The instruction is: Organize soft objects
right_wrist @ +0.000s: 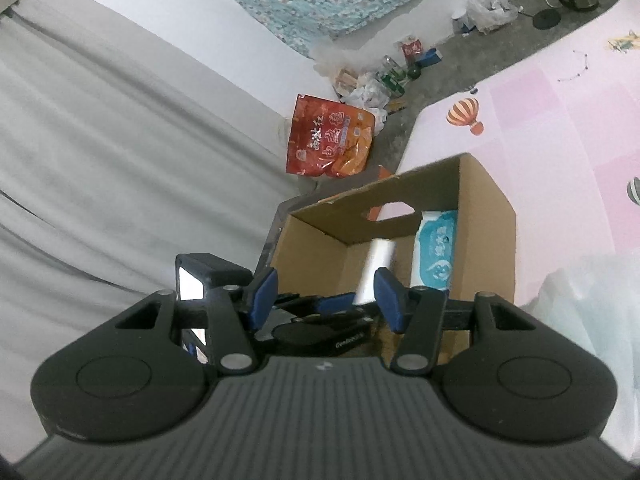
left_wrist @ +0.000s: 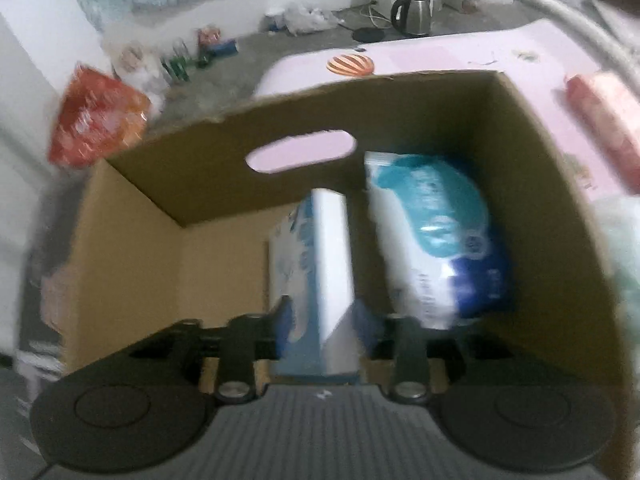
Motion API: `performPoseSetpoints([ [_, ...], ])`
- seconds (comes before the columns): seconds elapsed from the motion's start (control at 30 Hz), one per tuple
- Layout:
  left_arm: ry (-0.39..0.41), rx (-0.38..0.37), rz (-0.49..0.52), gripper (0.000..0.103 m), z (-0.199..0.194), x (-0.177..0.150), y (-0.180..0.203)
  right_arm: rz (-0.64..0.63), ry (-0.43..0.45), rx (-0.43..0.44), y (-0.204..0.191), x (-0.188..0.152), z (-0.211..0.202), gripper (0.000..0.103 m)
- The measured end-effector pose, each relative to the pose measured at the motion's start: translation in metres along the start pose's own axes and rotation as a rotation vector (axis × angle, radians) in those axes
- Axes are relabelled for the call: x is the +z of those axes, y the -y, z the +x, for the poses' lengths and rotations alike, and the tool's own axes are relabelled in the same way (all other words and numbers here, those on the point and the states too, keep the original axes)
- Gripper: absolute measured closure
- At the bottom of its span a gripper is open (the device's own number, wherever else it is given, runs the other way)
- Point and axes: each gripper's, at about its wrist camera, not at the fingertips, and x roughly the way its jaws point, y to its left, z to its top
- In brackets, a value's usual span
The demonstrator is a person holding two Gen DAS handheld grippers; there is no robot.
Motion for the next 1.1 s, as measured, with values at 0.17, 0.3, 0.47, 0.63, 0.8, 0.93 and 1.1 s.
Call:
performPoseSetpoints([
  [0.17,0.049,-0.043,-0.063,0.042,-0.01,-0.002,-0.006,0.021,-0.001,-0.004,0.009,-0.003,-0.005,0.048],
  [0.3,0.011,-0.073,-0.139,0.041,-0.006,-0.003,-0.021,0.031,0.012,-0.002,0.014,-0.003,-0.01,0.047],
  [0.47,-0.147,-0.105,-0.246,0.036,0.022,-0.011,-0.038,0.035,0.014,0.003,0.015,-0.005,-0.011,0.045],
  [0.63,-0.176,-0.104,-0.248,0.029,0.032,-0.017,-0.044,0.039,0.006,0.006,0.015,-0.005,-0.008,0.043],
  [0.8,-0.17,-0.08,-0.204,0.033,0.025,-0.014,-0.037,0.053,0.007,0.013,0.017,-0.006,-0.006,0.042],
  [0.93,-0.176,-0.081,-0.164,0.033,0.016,-0.018,-0.033,0.055,0.002,0.012,0.02,-0.006,-0.004,0.04],
  [1.1,-0.212,-0.059,-0.122,0.033,0.019,-0.03,-0.027,0.066,-0.001,0.014,0.024,-0.008,0.0,0.039],
])
